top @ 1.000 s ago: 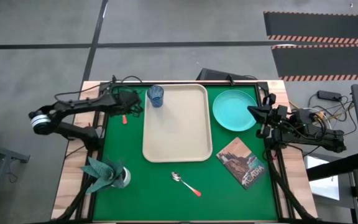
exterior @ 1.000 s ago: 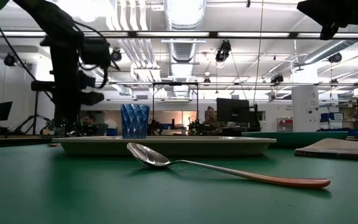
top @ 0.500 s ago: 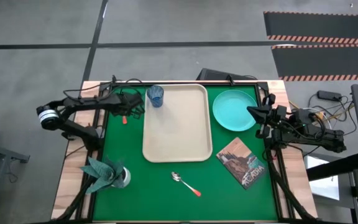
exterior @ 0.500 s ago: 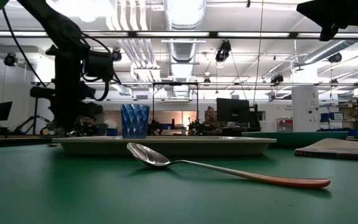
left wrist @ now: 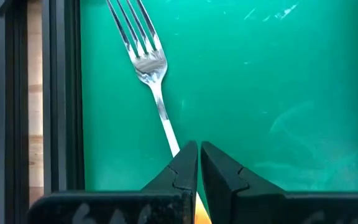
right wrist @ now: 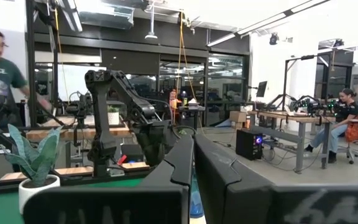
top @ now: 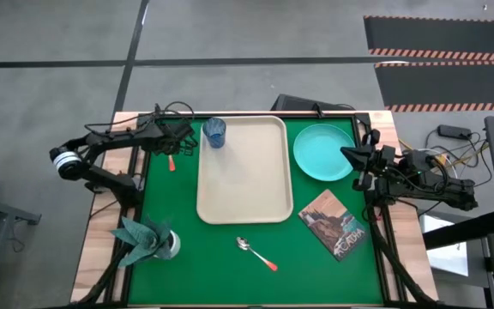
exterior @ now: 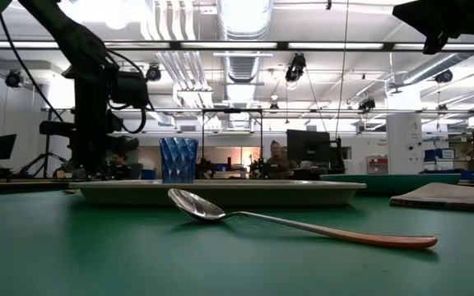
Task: Pick and place plate/cup/fork/spoon on tray
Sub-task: Put the orange fork on the left of the white serving tray
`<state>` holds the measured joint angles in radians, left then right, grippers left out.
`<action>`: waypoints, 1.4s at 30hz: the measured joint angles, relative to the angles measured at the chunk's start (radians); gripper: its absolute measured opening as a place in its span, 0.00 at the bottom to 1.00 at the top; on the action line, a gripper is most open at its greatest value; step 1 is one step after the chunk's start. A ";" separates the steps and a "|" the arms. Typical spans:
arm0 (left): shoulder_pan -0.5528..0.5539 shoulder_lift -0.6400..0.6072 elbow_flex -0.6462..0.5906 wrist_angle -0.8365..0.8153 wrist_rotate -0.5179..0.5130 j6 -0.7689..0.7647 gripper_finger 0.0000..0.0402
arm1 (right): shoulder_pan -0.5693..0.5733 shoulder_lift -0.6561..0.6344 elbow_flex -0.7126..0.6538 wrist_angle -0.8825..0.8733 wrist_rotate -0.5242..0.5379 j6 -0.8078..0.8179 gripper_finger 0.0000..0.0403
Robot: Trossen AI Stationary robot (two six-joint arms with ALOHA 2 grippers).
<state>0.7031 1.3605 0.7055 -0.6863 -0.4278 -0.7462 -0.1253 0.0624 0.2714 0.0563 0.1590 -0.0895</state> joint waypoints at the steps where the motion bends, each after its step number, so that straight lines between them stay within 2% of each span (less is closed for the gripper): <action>1: 0.005 0.000 0.000 -0.001 0.000 0.000 0.01 | 0.000 0.000 0.000 0.000 0.000 0.000 0.02; 14: 0.024 0.000 -0.046 0.095 0.004 -0.032 0.01 | 0.000 0.000 0.000 0.000 0.000 0.003 0.02; 24: 0.031 0.000 -0.073 0.107 0.004 -0.035 0.02 | 0.000 0.000 0.000 0.000 0.000 0.003 0.02; 30: 0.035 -0.001 -0.073 0.134 -0.001 -0.034 0.11 | 0.000 0.000 0.000 0.000 0.000 0.002 0.02; 36: 0.043 -0.001 -0.073 0.135 -0.060 -0.041 0.22 | 0.000 0.000 0.000 0.000 0.000 0.001 0.02; 42: 0.044 -0.001 -0.073 0.137 -0.089 -0.059 0.25 | 0.000 0.000 0.000 0.000 0.000 0.003 0.02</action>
<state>0.7471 1.3594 0.6323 -0.5495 -0.5164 -0.8051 -0.1250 0.0624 0.2714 0.0559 0.1589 -0.0868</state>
